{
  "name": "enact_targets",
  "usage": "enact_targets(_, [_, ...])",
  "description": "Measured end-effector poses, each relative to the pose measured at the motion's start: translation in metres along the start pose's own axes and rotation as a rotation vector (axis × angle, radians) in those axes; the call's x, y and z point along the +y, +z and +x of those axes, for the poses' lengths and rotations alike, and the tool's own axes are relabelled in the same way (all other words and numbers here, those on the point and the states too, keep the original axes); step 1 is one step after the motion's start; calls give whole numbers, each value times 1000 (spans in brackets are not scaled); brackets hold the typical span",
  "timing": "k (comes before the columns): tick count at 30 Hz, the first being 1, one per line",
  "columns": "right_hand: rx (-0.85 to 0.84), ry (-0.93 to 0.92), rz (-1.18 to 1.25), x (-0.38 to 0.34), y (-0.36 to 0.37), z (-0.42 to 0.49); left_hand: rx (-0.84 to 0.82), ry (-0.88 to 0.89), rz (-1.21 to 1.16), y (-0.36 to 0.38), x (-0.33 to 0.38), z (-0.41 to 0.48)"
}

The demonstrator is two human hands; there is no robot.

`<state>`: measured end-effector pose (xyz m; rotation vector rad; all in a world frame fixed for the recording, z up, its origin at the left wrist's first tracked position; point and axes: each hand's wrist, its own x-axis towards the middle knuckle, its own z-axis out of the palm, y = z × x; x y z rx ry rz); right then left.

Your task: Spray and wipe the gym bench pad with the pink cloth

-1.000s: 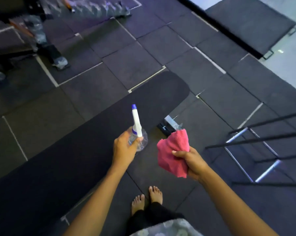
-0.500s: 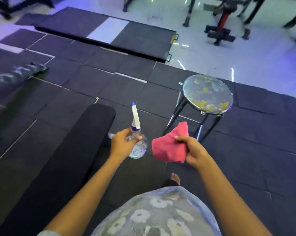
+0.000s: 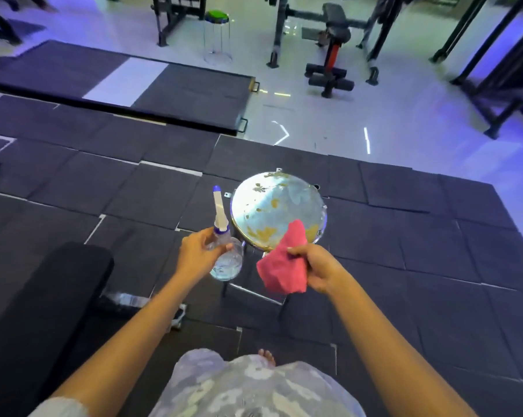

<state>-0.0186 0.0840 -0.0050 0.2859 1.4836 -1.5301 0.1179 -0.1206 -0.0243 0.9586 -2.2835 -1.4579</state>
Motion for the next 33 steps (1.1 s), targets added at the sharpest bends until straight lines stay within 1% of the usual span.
enact_targets(2, [44,-34,-61,-30,-10,17,20,-12,-33,17,16,24])
enact_targets(4, [143,-126,-154,-58,-15,39,42,-22,-70,31,30,49])
enact_targets(5, [212,-218,-239,-71,-16,51,46,-20,-90,38,36,62])
enact_targets(6, [287,-337,-375,-82,-17,65,44,-13,-108,45,40,77])
enact_targets(8, [404,-614,-716,-97,-18,94,24,-3,-130,57,45,106])
enact_targets(9, [430,-745,-861,-103,-18,108,6,2,-126,63,46,121])
enact_targets(10, [441,-832,-1012,-105,-18,122,-17,18,-107,67,46,136])
enact_targets(11, [430,-837,-1198,-106,-18,137,-46,39,-71,71,45,148])
enact_targets(12, [402,-762,-1405,-101,-20,150,-77,64,-33,75,43,160])
enact_targets(13, [355,-644,-1581,-93,-21,162,-102,92,3,78,41,169])
enact_targets(14, [290,-528,-1692,-81,-23,173,-121,112,31,81,37,177])
enact_targets(15, [223,-434,-1748,-68,-24,181,-138,117,50,83,34,182])
enact_targets(16, [173,-367,-1770,-56,-26,186,-153,112,58,85,29,187])
enact_targets(18, [153,-339,-1778,-36,-30,190,-184,103,91,87,20,189])
enact_targets(21, [237,-468,-1687,-29,-35,191,-247,127,166,87,11,187])
enact_targets(23, [303,-501,-1653,-31,-35,193,-298,190,226,87,10,188])
enact_targets(24, [314,-481,-1663,-32,-35,195,-327,204,250,87,8,190])
enact_targets(27, [269,-367,-1739,-27,-35,197,-412,126,298,85,8,186])
enact_targets(28, [265,-357,-1759,-24,-37,200,-423,124,309,85,4,184])
enact_targets(31, [297,-368,-1756,-26,-32,192,-367,157,445,79,8,166])
enact_targets(33, [373,-431,-1729,-26,-23,183,-284,140,538,75,8,152])
